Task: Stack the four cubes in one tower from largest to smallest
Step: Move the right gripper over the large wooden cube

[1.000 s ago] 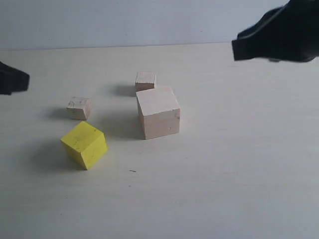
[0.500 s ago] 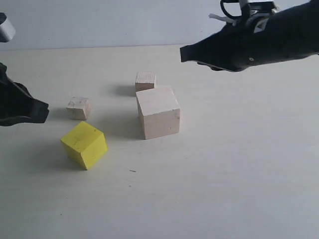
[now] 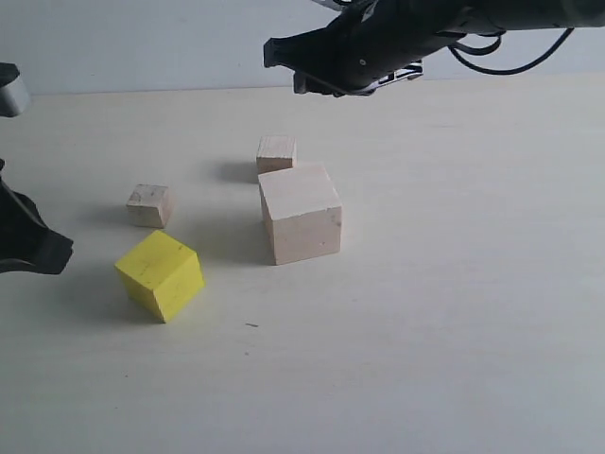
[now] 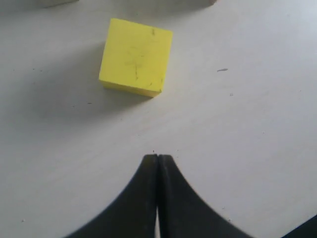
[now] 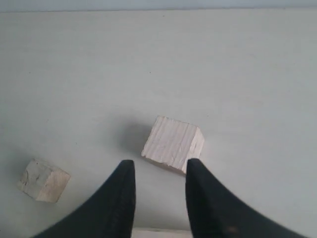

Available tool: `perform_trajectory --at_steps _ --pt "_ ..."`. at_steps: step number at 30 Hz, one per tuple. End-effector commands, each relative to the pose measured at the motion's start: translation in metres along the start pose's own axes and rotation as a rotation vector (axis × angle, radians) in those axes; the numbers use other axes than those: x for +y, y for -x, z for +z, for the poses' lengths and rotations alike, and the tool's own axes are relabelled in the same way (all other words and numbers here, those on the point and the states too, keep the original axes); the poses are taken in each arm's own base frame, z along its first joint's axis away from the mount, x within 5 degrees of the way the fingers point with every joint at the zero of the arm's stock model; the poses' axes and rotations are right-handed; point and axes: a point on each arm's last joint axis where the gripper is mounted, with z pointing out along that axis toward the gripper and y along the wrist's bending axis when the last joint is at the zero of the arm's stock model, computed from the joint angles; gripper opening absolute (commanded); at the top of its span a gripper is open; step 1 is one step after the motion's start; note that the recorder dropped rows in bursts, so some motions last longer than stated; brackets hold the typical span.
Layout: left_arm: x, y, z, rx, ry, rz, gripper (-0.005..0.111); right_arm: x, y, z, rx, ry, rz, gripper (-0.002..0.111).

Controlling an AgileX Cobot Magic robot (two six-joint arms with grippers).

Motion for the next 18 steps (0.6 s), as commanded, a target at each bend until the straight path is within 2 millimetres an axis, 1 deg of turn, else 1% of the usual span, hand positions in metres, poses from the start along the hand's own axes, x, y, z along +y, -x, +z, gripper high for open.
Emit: perform_trajectory --at_steps 1,4,5,9,13,17,18 --pt "-0.002 -0.001 -0.001 0.021 -0.005 0.003 0.000 -0.017 0.011 0.011 0.017 -0.028 0.106 0.019" --pt "-0.002 -0.001 -0.001 0.025 -0.004 0.006 0.000 -0.033 0.014 0.015 0.020 -0.056 0.130 0.003" --pt "-0.002 -0.001 -0.001 0.025 -0.004 0.009 0.000 -0.037 0.014 0.016 0.021 -0.063 0.137 0.000" --pt "-0.001 0.000 -0.001 0.017 -0.003 0.009 0.000 -0.051 0.009 0.027 0.053 -0.088 0.153 0.000" --pt "-0.002 0.001 -0.001 0.003 -0.004 0.006 0.000 -0.057 -0.003 0.043 0.101 -0.093 0.154 0.000" --pt "-0.002 0.002 -0.001 -0.001 -0.006 0.004 0.000 -0.056 -0.017 0.058 0.169 -0.059 0.188 0.000" --pt "-0.002 0.002 -0.001 -0.004 -0.007 0.003 0.000 -0.052 -0.021 0.062 0.184 -0.034 0.169 0.000"
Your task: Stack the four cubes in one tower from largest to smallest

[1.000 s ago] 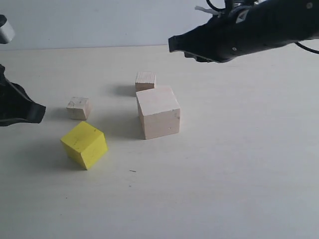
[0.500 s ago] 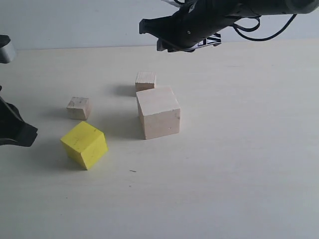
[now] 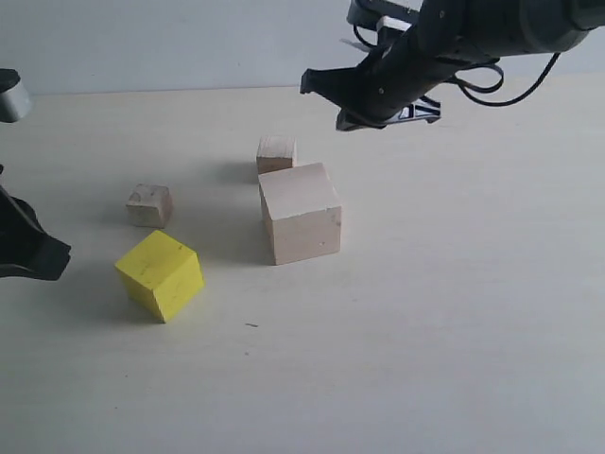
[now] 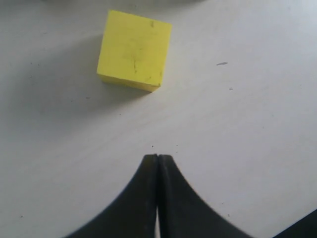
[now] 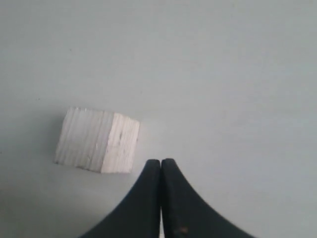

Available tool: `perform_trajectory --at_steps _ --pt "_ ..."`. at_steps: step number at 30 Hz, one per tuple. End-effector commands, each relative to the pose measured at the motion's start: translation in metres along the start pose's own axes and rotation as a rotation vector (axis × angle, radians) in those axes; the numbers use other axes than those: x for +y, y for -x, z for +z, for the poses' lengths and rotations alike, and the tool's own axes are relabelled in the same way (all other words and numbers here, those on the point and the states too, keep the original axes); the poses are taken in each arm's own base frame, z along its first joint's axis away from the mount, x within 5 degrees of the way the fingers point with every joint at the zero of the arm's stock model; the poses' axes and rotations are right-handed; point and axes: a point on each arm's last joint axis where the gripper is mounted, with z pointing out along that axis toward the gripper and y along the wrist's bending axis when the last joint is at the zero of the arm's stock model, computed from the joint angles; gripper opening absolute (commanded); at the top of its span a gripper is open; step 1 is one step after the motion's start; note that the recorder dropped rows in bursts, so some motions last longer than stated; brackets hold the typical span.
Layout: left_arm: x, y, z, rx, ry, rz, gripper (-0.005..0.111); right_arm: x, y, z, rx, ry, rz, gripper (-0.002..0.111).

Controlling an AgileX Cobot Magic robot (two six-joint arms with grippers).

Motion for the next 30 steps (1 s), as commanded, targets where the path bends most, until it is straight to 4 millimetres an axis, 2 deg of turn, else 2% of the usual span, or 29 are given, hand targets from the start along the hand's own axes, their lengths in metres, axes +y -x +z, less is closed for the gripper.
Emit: perform_trajectory --at_steps 1,5,10,15,21,30 --pt "-0.002 0.003 -0.001 -0.025 -0.006 0.000 0.000 0.007 -0.011 0.015 0.066 0.068 -0.008 0.000" --pt "-0.002 0.003 0.001 -0.027 -0.014 -0.006 0.000 0.015 -0.017 0.021 0.083 0.121 -0.031 0.000" --pt "-0.002 0.002 0.002 -0.021 -0.014 -0.007 0.000 0.015 -0.033 0.028 0.212 0.135 -0.040 0.000" --pt "-0.002 0.002 0.002 -0.021 -0.014 -0.007 0.000 0.015 -0.034 0.026 0.232 0.141 -0.040 0.000" --pt "-0.002 0.002 0.002 -0.021 -0.014 -0.005 0.000 0.023 -0.031 0.016 0.235 0.186 0.016 0.000" --pt "-0.002 0.002 0.002 -0.021 -0.014 -0.003 0.000 0.033 -0.018 -0.011 0.186 0.209 0.018 0.000"
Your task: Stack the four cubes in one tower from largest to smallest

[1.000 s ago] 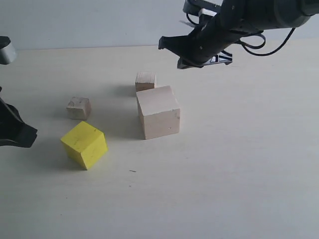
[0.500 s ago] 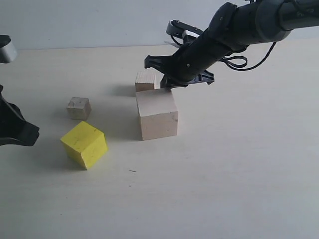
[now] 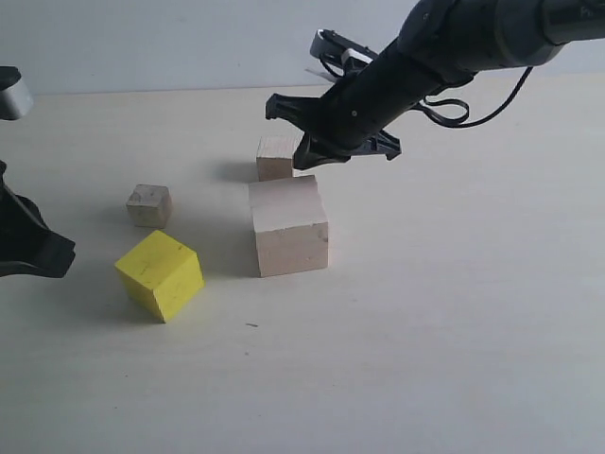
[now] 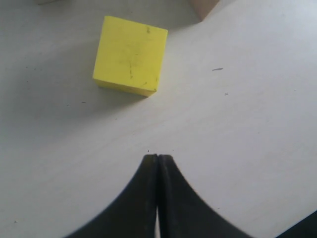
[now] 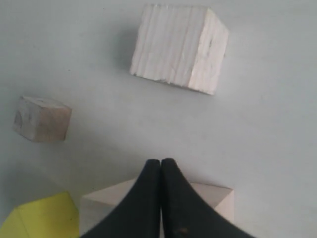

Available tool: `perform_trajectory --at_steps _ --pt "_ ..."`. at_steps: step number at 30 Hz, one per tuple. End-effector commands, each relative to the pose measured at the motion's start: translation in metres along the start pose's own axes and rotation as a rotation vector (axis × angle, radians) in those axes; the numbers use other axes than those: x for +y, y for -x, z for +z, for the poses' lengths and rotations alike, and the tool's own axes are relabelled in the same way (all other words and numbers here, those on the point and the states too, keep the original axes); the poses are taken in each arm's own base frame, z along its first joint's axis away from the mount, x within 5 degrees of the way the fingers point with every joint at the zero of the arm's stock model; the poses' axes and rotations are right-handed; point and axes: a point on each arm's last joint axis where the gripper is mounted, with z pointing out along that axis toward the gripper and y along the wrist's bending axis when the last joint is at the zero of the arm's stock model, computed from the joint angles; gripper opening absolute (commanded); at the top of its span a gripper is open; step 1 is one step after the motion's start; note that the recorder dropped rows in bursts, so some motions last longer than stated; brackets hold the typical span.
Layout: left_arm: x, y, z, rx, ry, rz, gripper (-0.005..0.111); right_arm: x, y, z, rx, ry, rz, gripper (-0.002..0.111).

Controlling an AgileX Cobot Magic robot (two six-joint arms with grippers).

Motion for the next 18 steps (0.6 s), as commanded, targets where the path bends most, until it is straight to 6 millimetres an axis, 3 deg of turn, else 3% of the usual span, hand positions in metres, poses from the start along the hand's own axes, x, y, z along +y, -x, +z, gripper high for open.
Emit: perform_trajectory --at_steps 1,9,18 --pt "-0.001 0.001 0.001 -0.001 -0.004 0.008 0.000 0.010 0.004 -0.019 -0.036 0.002 0.008 0.000" --pt "-0.001 -0.001 0.001 0.016 -0.007 0.008 0.000 -0.012 -0.006 -0.031 0.073 -0.275 -0.001 0.000" --pt "-0.001 -0.001 0.001 0.016 -0.007 0.008 0.000 0.001 -0.023 -0.026 0.201 -0.270 -0.003 0.000"
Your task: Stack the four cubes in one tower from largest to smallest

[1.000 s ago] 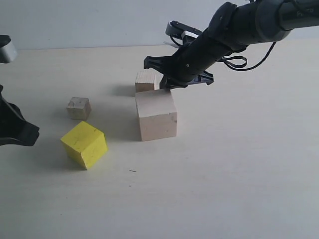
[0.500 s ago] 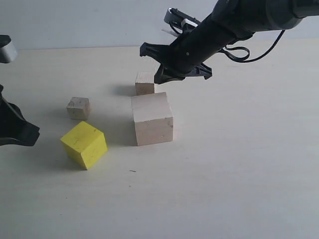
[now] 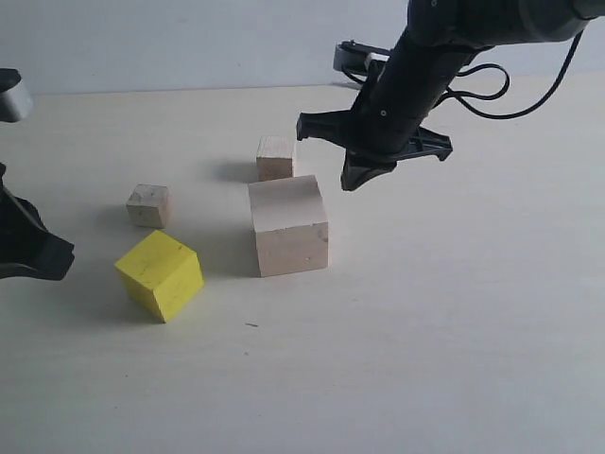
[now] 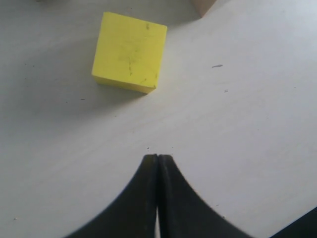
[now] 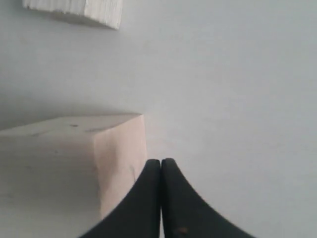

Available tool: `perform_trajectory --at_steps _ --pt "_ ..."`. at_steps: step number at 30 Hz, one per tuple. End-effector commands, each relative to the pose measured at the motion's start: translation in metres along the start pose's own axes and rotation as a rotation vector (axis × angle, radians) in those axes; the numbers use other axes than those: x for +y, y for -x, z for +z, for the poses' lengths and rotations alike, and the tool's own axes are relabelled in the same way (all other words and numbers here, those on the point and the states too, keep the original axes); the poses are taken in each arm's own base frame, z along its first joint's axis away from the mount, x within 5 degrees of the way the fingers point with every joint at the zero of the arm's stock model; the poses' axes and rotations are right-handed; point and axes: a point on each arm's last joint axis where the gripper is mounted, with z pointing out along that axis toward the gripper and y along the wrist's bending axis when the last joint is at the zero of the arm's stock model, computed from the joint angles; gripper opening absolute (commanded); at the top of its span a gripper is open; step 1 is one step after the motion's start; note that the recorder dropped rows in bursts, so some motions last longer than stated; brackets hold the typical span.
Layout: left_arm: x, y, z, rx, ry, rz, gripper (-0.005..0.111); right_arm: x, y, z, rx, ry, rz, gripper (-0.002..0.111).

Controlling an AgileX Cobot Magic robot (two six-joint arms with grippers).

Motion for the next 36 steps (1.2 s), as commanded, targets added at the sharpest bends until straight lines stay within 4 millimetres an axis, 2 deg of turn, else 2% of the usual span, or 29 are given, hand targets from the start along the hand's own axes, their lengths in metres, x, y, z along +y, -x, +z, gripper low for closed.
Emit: perform_trajectory --at_steps 1,13,20,29,31,33,36 --pt "-0.001 0.000 0.001 0.010 -0.005 0.008 0.000 0.011 -0.011 0.000 0.057 -0.003 -0.030 0.000" --pt "-0.002 0.000 0.001 0.011 -0.009 0.005 0.000 0.027 -0.021 0.003 0.102 0.045 -0.077 0.000" --pt "-0.002 -0.001 0.001 0.016 -0.010 0.005 0.000 0.033 -0.021 0.002 0.108 0.105 -0.047 0.000" --pt "-0.002 -0.001 0.001 0.020 -0.011 0.005 0.000 0.031 -0.021 -0.002 0.103 0.082 -0.072 0.000" --pt "-0.002 -0.001 0.001 0.020 -0.011 0.005 0.000 0.032 -0.019 -0.014 0.057 0.072 -0.099 0.000" --pt "-0.002 -0.001 0.001 0.020 -0.011 0.005 0.000 0.030 -0.017 -0.040 -0.024 0.010 -0.182 0.000" --pt "-0.001 0.001 0.001 -0.006 -0.006 0.005 0.000 0.030 -0.020 -0.095 -0.159 -0.054 -0.280 0.000"
